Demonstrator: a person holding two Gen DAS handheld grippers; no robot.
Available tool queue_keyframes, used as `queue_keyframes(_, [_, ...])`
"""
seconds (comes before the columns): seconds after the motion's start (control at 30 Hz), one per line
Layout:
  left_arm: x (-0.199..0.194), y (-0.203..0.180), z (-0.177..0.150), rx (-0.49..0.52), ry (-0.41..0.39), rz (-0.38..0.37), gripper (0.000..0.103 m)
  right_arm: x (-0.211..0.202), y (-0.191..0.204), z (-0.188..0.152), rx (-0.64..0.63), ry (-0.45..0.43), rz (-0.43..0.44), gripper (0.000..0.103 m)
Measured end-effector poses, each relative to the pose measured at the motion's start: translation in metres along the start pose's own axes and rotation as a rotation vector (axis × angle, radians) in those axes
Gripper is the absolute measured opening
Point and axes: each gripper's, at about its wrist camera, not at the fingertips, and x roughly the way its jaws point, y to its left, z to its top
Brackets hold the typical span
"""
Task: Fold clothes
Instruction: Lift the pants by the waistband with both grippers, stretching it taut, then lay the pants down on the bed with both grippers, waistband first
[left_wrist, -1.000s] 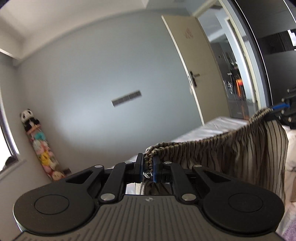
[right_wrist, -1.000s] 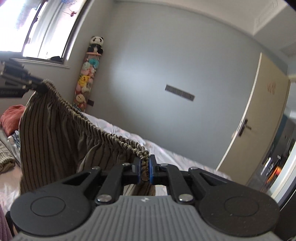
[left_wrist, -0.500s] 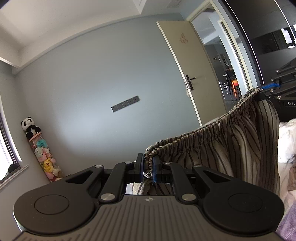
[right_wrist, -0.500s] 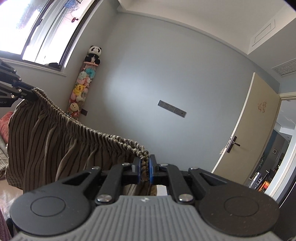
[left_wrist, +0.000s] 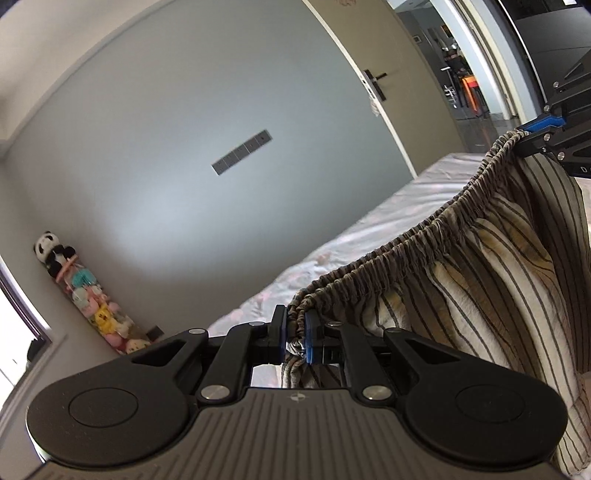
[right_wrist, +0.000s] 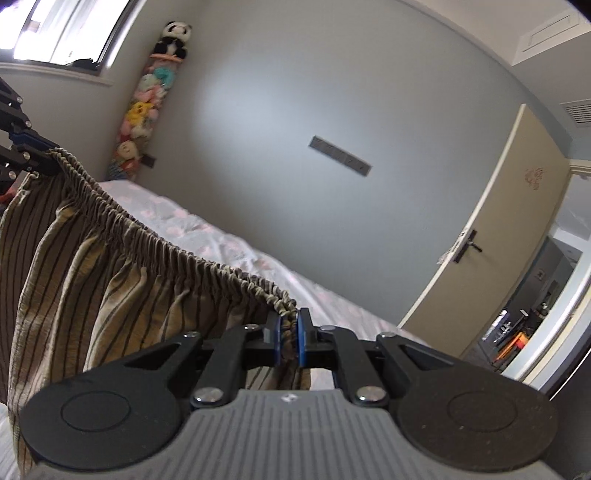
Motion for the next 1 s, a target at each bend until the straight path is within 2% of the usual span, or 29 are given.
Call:
queue_keyframes(0.17, [0.0,0.013,0.031,0.03,-0.101,0.063,0.008,0.011,-0.025,0.029,0.033,-0.094,-0.076,0.01])
queue_keyframes(0.27, [-0.012,0.015,0.029,0.047,-0.155,0.068,0.008,0.004,-0.033,0.035,0.015,-0.132,-0.077,0.01])
queue_keyframes(0.37, [-0.017,0.003,0.007,0.068,-0.156,0.032,0.007,-0.005,-0.033,0.02,0.015,-0.129,-0.038,0.01])
queue_keyframes(0.47, [-0.013,-0.024,-0.025,0.131,-0.123,-0.01,0.007,-0.01,-0.015,-0.016,-0.016,-0.091,0.021,0.01])
queue_keyframes(0.6, [-0.012,-0.063,-0.091,0.206,-0.062,-0.124,0.007,-0.012,0.021,-0.079,-0.03,0.005,0.126,0.01])
queue_keyframes(0.8, [-0.011,-0.126,-0.191,0.293,0.081,-0.293,0.007,-0.011,0.068,-0.18,-0.022,0.157,0.286,0.01])
queue_keyframes(0.93, [-0.009,-0.158,-0.235,0.375,0.174,-0.387,0.007,-0.006,0.102,-0.232,-0.072,0.278,0.38,0.01])
queue_keyframes(1.0, [-0.007,-0.168,-0.251,0.414,0.224,-0.437,0.007,-0.002,0.114,-0.248,-0.118,0.332,0.423,0.01])
